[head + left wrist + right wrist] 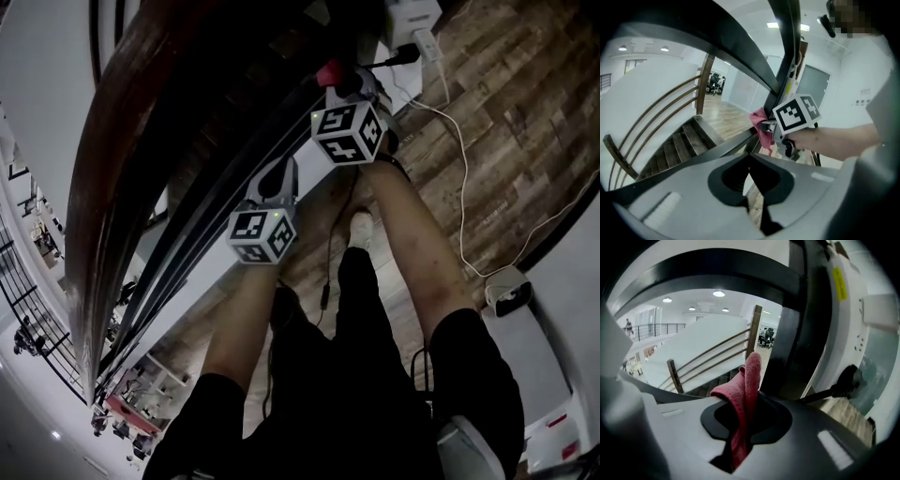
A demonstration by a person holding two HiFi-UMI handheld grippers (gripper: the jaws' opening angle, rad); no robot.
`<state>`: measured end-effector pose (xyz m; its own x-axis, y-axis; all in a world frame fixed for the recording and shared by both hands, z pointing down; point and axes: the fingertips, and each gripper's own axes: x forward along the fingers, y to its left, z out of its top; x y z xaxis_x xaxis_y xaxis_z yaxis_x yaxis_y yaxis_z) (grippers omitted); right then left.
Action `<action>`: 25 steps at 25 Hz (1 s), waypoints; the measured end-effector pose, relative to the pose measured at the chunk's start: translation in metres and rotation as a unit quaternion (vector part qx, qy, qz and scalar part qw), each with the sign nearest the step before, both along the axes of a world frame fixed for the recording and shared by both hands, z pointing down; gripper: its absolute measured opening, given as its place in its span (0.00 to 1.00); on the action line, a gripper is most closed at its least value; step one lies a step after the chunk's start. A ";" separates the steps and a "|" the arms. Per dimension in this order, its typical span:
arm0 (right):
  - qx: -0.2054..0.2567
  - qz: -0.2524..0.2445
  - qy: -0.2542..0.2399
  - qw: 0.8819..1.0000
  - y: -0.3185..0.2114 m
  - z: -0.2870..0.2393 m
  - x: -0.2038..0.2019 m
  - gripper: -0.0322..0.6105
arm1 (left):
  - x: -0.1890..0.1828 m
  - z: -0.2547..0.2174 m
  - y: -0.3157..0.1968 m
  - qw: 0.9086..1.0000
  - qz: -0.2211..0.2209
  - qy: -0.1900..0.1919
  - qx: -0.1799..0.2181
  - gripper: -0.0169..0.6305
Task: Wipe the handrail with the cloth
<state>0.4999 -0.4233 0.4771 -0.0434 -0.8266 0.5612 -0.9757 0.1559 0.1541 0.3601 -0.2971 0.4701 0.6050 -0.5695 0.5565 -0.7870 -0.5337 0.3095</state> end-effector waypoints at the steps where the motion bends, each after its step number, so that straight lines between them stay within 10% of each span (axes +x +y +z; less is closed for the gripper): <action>1: -0.005 0.007 -0.033 0.999 0.001 0.000 0.000 0.12 | 0.000 0.001 0.002 1.000 0.003 -0.004 0.003 0.02; 4: -0.022 0.023 -0.101 0.994 0.002 -0.001 0.000 0.12 | -0.005 0.005 -0.001 1.000 -0.008 -0.004 0.004 0.02; 17: -0.063 -0.077 -0.058 0.993 0.023 0.010 -0.073 0.12 | -0.041 0.017 0.007 0.999 -0.043 -0.016 -0.004 0.02; 25: -0.092 -0.079 -0.113 0.986 0.034 0.009 -0.105 0.12 | -0.081 0.016 0.022 0.997 -0.075 -0.011 -0.002 0.02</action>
<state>0.3947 -0.3889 0.4866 -0.3051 -0.6840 0.6627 -0.9430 0.3141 -0.1100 0.2793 -0.2750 0.4860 0.5004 -0.6503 0.5716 -0.8648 -0.4077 0.2932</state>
